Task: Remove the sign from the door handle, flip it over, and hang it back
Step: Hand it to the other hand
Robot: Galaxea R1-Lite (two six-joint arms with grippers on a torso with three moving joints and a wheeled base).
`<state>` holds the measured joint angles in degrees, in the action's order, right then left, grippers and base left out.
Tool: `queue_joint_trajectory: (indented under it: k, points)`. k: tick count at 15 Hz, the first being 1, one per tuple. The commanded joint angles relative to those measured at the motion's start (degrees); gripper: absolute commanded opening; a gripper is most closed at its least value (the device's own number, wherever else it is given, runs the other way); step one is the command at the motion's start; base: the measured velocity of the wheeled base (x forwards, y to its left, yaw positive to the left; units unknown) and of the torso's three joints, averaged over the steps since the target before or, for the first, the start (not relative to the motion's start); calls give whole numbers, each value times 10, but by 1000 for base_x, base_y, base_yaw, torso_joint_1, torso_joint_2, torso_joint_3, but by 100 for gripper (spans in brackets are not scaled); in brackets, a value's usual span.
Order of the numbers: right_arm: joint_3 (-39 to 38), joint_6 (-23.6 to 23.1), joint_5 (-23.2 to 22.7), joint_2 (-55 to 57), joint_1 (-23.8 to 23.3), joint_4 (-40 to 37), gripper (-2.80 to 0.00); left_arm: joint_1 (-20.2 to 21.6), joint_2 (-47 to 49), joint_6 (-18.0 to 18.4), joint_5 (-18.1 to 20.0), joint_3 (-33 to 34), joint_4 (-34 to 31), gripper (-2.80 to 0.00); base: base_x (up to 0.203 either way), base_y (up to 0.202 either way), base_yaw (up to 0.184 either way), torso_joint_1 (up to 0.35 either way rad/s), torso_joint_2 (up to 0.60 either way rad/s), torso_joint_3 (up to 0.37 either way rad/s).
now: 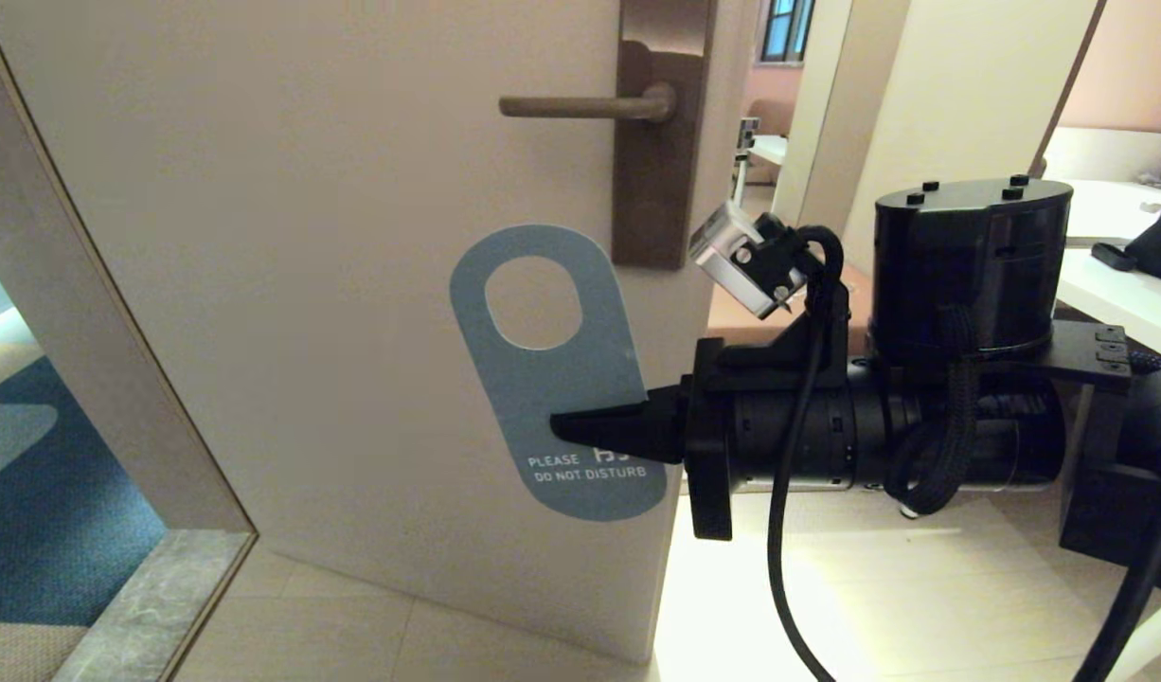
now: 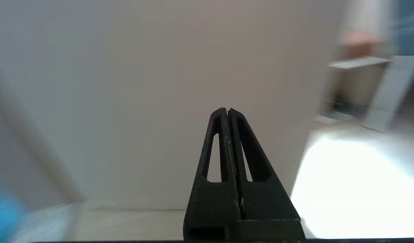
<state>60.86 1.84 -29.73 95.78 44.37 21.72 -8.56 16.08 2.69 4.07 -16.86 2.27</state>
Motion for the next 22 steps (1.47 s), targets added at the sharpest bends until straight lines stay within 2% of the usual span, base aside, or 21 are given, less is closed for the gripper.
queue_joint_trajectory:
  k: [1, 3, 5, 6, 9, 11, 12, 13, 15, 16, 18, 21, 22]
  points:
    - [-1, 1, -3, 1, -5, 14, -280, -73, 81, -8, 0, -20, 5, -280, 0, 0, 0, 0, 0, 0]
    - [-5, 1, -7, 1, -15, 38, -280, -160, 129, -44, 1, -27, 16, -280, 0, 0, 0, 0, 0, 0]
    - [-6, 1, -18, 2, -24, 40, -280, -226, 180, -93, 3, -29, 37, -280, 0, 0, 0, 0, 0, 0]
    - [-13, 1, -27, 2, -28, 41, -280, -247, 207, -118, 11, -29, 54, -280, 0, 0, 0, 0, 0, 0]
    - [-27, 0, -38, -1, -31, 42, -280, -260, 310, -162, 48, -31, 140, -280, 0, 0, 0, 0, 0, 0]
    - [-22, 1, -38, 1, -31, 43, -280, -260, 375, -171, 87, -42, 204, -280, 0, 0, 0, 0, 0, 0]
    - [-22, 1, -39, 1, -31, 42, -280, -258, 398, -172, 115, -53, 219, -280, 0, 0, 0, 0, 0, 0]
    - [-22, 1, -41, 2, -31, 42, -280, -247, 418, -172, 127, -69, 225, -280, 0, 0, 0, 0, 0, 0]
    - [-22, 1, -43, 2, -34, 43, -280, -186, 462, -175, 151, -109, 229, -280, 0, 0, 0, 0, 0, 0]
    - [-21, 1, -46, 2, -35, 43, -280, -149, 478, -174, 184, -122, 233, -280, 0, 0, 0, 0, 0, 0]
    - [-21, 0, -52, 2, -42, 43, -280, -92, 515, -170, 280, -135, 261, -280, 0, 0, 0, 0, 0, 0]
    - [-20, 1, -54, 4, -46, 43, -280, -92, 557, -170, 311, -134, 308, -280, 0, 0, 0, 0, 0, 0]
    - [-18, 1, -56, 5, -47, 43, -280, -93, 563, -171, 341, -131, 315, -280, 0, 0, 0, 0, 0, 0]
